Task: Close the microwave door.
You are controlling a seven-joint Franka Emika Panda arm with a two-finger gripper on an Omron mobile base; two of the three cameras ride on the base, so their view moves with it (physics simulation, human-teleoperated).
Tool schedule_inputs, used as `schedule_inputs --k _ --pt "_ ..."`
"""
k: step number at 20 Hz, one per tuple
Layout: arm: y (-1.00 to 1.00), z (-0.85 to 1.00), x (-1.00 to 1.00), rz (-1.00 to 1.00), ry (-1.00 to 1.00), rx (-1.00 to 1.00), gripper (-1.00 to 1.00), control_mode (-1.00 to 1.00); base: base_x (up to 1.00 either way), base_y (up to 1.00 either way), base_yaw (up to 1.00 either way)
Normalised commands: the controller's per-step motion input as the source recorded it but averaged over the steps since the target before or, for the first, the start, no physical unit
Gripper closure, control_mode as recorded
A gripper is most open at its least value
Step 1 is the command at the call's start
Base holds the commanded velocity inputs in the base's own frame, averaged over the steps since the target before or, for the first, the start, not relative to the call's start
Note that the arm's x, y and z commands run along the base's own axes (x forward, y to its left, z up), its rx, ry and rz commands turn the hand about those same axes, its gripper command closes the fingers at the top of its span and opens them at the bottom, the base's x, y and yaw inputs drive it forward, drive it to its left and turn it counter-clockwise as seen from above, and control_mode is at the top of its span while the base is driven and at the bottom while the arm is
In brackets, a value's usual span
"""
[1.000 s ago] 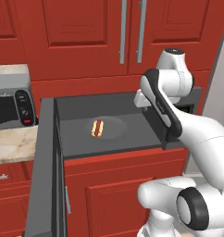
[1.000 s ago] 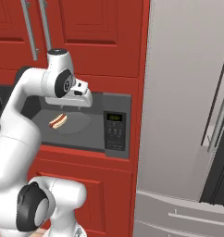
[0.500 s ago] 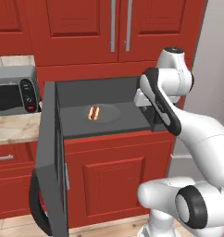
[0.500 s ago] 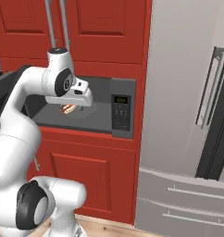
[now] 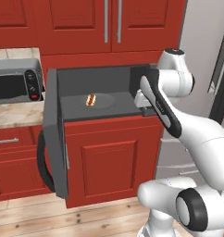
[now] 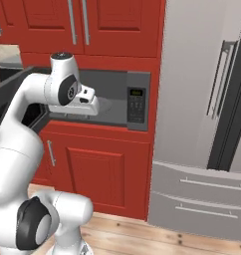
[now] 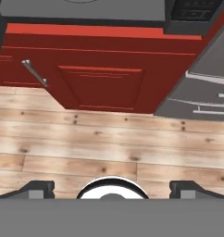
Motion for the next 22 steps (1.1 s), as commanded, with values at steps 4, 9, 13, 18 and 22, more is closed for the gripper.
schedule_inputs --k 4,9,13,18,22 --pt "0.00 0.00 0.00 0.00 0.00 0.00 -1.00 1.00 -0.19 0.33 0.00" --pt "0.19 0.00 -0.09 -0.01 -0.01 0.00 -1.00 -1.00 0.00 0.08 0.00" --pt "0.09 0.39 -0.86 -0.03 -0.24 0.00 -1.00 -1.00 0.00 0.00 0.00" --pt "0.30 0.47 -0.99 -0.17 -0.27 0.00 -1.00 -1.00 0.00 0.00 0.00" --pt "0.46 0.17 -1.00 -0.39 -0.25 -0.01 -1.00 -1.00 0.00 0.00 0.00"
